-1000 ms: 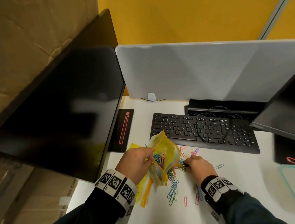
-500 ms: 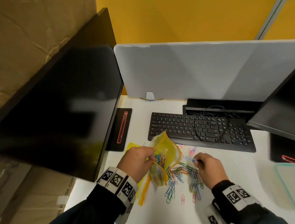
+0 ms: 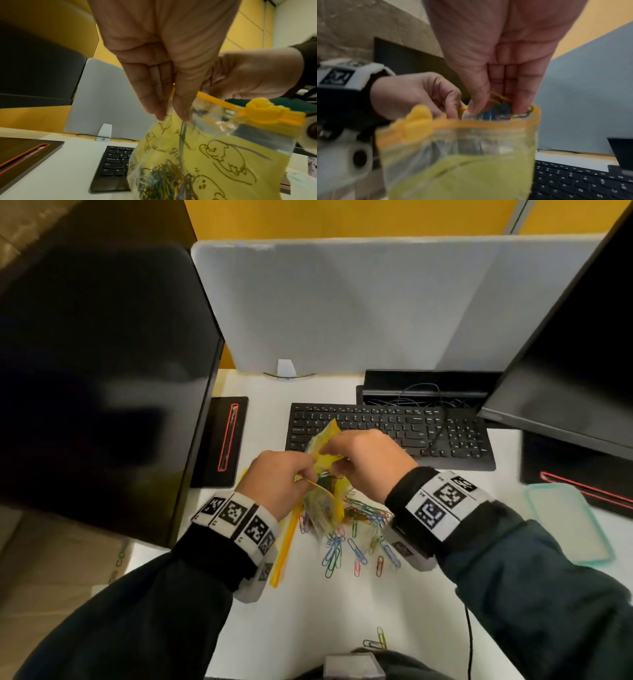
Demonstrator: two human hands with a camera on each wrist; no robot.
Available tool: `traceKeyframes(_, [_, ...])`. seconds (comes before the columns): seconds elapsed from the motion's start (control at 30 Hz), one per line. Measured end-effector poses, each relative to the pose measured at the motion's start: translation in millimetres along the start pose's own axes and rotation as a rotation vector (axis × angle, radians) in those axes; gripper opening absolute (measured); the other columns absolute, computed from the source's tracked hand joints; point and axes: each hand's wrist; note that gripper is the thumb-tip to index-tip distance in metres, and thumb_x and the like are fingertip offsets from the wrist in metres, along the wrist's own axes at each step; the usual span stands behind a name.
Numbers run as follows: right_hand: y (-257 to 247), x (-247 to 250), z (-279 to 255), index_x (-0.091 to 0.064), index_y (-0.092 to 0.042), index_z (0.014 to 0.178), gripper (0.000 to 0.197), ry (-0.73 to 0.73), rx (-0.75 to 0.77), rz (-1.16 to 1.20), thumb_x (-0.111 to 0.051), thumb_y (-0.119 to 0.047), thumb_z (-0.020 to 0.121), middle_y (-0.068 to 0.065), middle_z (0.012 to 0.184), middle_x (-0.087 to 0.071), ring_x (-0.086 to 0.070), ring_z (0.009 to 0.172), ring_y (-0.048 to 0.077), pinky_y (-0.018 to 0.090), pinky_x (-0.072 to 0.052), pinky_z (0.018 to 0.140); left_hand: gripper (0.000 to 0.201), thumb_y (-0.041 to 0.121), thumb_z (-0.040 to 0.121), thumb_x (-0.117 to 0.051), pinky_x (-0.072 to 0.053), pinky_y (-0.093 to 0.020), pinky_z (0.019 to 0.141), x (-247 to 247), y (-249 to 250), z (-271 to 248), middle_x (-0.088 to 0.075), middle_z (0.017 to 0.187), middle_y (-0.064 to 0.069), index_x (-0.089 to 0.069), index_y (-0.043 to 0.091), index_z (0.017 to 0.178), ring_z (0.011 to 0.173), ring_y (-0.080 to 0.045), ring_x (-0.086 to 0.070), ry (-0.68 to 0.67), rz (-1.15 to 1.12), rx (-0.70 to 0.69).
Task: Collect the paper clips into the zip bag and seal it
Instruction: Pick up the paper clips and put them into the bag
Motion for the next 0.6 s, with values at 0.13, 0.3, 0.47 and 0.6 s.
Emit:
traceKeyframes(0.13, [14.4,1.0,-17.1,-0.065,-0.016,0.114,0.033,0.229,-0.093,0.331,-0.06,-0.002,0.084,0.003,0.108,-0.072,-0.067,0.098,0.016,0.031,-0.051,0.092,0.011,0.012,0.074,-0.07,-0.052,-0.034,0.083,-0.6,-6.3,0.9,-0.073,0.091,0.001,-0.07,0.022,0.07,0.087,-0.019,-0.065,0.01,-0.043,0.04])
traceKeyframes(0.3, [76.9,-38.1,-75.6,-0.046,-0.016,0.134,0.044,0.175,-0.559,0.246,-0.053,-0.008,0.091,0.013,0.132,-0.057,-0.055,0.119,0.027,0.032,-0.04,0.101,0.009,0.009,0.073,-0.071,-0.051,-0.035,0.086,2.7,-14.6,3.4,-0.073,0.099,-0.005,-0.07,0.018,0.07,0.094,-0.021,-0.065,0.013,-0.036,0.071])
traceKeyframes(0.47, [107.9,-100.6,-129.1,-0.021,-0.01,0.142,0.051,-0.113,-0.771,0.231,-0.039,-0.014,0.095,0.015,0.155,-0.014,-0.017,0.143,0.032,0.045,-0.024,0.114,0.008,0.011,0.073,-0.073,-0.042,-0.021,0.078,5.3,-18.1,7.1,-0.073,0.094,-0.002,-0.071,0.019,0.071,0.091,-0.017,-0.064,0.021,0.001,0.089])
traceKeyframes(0.6, [83.5,-116.3,-110.8,-0.014,-0.013,0.146,0.052,-0.187,-0.638,0.227,-0.031,-0.015,0.097,0.008,0.158,-0.004,-0.002,0.146,0.028,0.041,-0.012,0.118,0.016,0.011,0.073,-0.073,-0.042,-0.023,0.08,4.5,-14.9,10.7,-0.072,0.087,0.0,-0.068,0.024,0.066,0.09,-0.017,-0.063,0.007,0.004,0.094])
Point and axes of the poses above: each hand's wrist, its own z-axis towards the middle knuckle, its own x-axis out of the back of the hand, y = z × x
